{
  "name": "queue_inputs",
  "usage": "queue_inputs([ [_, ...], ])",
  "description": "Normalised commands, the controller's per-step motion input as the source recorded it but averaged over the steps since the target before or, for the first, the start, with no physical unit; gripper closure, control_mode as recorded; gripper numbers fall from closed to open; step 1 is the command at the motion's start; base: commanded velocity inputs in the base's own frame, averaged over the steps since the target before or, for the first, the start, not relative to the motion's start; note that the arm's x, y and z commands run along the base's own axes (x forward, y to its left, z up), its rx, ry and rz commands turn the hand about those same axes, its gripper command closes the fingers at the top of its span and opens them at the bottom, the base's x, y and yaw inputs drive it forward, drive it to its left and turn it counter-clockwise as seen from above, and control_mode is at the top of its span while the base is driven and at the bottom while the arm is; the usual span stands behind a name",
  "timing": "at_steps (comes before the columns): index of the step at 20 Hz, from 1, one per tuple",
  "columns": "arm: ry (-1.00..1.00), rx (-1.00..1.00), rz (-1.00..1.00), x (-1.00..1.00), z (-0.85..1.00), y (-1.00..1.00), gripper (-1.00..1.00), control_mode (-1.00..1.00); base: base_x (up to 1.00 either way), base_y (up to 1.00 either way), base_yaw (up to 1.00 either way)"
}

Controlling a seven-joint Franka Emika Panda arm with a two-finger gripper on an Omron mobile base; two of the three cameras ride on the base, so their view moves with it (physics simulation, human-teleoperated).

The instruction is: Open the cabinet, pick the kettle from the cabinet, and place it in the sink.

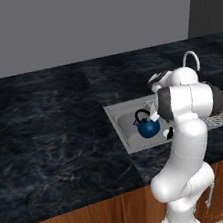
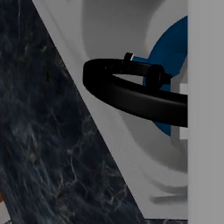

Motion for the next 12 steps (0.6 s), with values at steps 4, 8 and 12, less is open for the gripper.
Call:
queue_inputs([
  [4, -0.04, 0.01, 0.03, 0.24, -0.23, -0.03, 1.00, -1.00, 0.00, 0.00, 0.00],
  [8, 0.00, 0.00, 0.05, 0.16, -0.29, 0.00, 1.00, -1.00, 0.00, 0.00, 0.00],
  [12, 0.00, 0.00, 0.06, 0.22, -0.24, -0.03, 1.00, -1.00, 0.00, 0.00, 0.00],
])
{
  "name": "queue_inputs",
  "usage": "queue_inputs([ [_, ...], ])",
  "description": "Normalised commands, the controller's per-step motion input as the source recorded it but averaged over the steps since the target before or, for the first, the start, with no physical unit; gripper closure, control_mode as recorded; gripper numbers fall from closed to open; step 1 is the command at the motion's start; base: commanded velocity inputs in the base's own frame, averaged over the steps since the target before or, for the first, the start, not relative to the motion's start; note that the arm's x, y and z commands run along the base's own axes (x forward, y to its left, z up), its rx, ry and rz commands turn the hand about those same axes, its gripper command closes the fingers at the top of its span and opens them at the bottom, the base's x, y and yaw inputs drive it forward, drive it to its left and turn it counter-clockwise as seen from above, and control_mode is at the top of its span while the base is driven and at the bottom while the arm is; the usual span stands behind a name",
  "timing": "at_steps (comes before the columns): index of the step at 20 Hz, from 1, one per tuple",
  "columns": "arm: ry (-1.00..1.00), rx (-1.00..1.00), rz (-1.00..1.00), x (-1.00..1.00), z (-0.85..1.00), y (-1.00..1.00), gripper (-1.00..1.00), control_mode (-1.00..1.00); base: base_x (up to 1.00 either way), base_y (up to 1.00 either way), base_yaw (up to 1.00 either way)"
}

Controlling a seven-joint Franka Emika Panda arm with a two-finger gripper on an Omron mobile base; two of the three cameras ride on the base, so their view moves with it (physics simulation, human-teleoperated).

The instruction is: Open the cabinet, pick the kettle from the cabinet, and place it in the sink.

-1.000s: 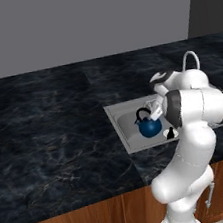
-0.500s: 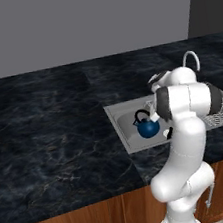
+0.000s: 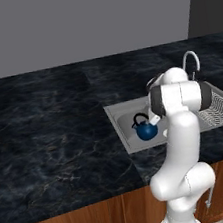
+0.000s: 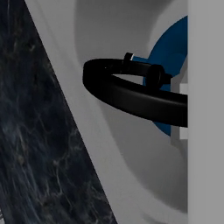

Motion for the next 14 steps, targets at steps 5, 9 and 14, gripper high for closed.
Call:
queue_inputs([
  [5, 0.01, 0.01, 0.11, 0.17, -0.28, -0.11, 1.00, -1.00, 0.00, 0.00, 0.00],
  [9, 0.04, 0.02, 0.12, 0.17, -0.32, -0.08, 1.00, -1.00, 0.00, 0.00, 0.00],
  [14, 0.06, 0.05, 0.08, 0.18, -0.31, -0.05, 1.00, -1.00, 0.00, 0.00, 0.00],
])
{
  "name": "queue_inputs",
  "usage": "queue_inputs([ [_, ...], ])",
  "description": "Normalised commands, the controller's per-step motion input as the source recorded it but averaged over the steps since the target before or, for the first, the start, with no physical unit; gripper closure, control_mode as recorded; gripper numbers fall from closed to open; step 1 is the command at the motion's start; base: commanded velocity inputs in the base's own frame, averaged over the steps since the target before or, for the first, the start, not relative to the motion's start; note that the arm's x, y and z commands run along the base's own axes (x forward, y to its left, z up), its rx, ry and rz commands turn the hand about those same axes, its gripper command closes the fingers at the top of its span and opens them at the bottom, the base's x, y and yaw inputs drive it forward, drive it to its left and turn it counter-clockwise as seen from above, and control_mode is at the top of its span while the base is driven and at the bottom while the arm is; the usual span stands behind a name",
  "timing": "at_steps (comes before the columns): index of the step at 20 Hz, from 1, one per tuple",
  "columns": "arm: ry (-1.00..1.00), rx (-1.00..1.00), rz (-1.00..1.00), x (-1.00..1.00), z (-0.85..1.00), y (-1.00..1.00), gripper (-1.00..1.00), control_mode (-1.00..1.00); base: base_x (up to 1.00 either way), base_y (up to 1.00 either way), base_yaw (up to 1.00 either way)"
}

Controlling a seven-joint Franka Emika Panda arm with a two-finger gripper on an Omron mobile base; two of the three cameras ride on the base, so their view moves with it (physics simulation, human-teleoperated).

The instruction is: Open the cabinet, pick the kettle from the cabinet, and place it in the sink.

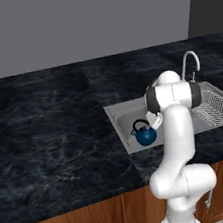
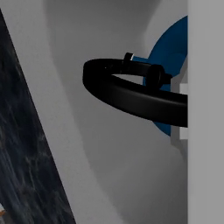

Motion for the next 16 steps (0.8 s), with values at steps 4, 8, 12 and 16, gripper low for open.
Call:
queue_inputs([
  [4, 0.05, 0.08, 0.01, 0.25, -0.22, -0.04, 1.00, -1.00, 0.00, 0.00, 0.00],
  [8, 0.01, 0.06, 0.00, 0.21, -0.22, -0.04, 1.00, -1.00, 0.00, 0.00, 0.00],
  [12, 0.00, 0.00, 0.00, 0.28, -0.17, 0.00, 1.00, -1.00, 0.00, 0.00, 0.00],
  [16, 0.00, 0.00, 0.00, 0.27, -0.14, 0.00, 1.00, -1.00, 0.00, 0.00, 0.00],
])
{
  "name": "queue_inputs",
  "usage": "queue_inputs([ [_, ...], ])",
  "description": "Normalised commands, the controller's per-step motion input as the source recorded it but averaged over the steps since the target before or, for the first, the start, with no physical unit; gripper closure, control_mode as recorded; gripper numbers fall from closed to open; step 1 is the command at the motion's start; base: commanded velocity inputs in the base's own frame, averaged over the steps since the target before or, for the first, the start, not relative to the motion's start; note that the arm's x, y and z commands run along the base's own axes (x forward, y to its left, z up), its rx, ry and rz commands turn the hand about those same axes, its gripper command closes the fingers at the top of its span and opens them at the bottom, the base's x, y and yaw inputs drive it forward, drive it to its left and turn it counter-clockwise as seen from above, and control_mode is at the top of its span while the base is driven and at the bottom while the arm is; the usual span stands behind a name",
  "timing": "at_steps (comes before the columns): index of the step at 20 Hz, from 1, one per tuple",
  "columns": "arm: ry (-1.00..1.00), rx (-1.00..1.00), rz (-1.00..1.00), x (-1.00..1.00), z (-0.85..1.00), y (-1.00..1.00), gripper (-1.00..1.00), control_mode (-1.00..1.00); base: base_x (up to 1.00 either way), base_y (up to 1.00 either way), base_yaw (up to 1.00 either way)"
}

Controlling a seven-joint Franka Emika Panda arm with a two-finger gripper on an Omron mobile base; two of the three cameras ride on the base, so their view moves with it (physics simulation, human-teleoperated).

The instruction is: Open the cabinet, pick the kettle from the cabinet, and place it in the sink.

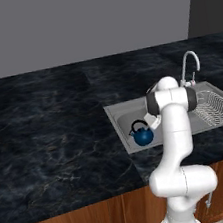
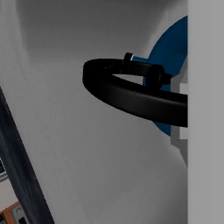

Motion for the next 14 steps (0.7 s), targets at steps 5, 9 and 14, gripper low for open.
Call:
queue_inputs([
  [5, 0.00, 0.00, 0.00, 0.26, -0.17, 0.00, 1.00, -1.00, 0.00, 0.00, 0.00],
  [9, 0.00, 0.00, 0.00, 0.15, -0.30, 0.00, 1.00, -1.00, 0.00, 0.00, 0.00],
  [14, 0.00, 0.00, 0.00, 0.17, -0.31, 0.00, 1.00, -1.00, 0.00, 0.00, 0.00],
])
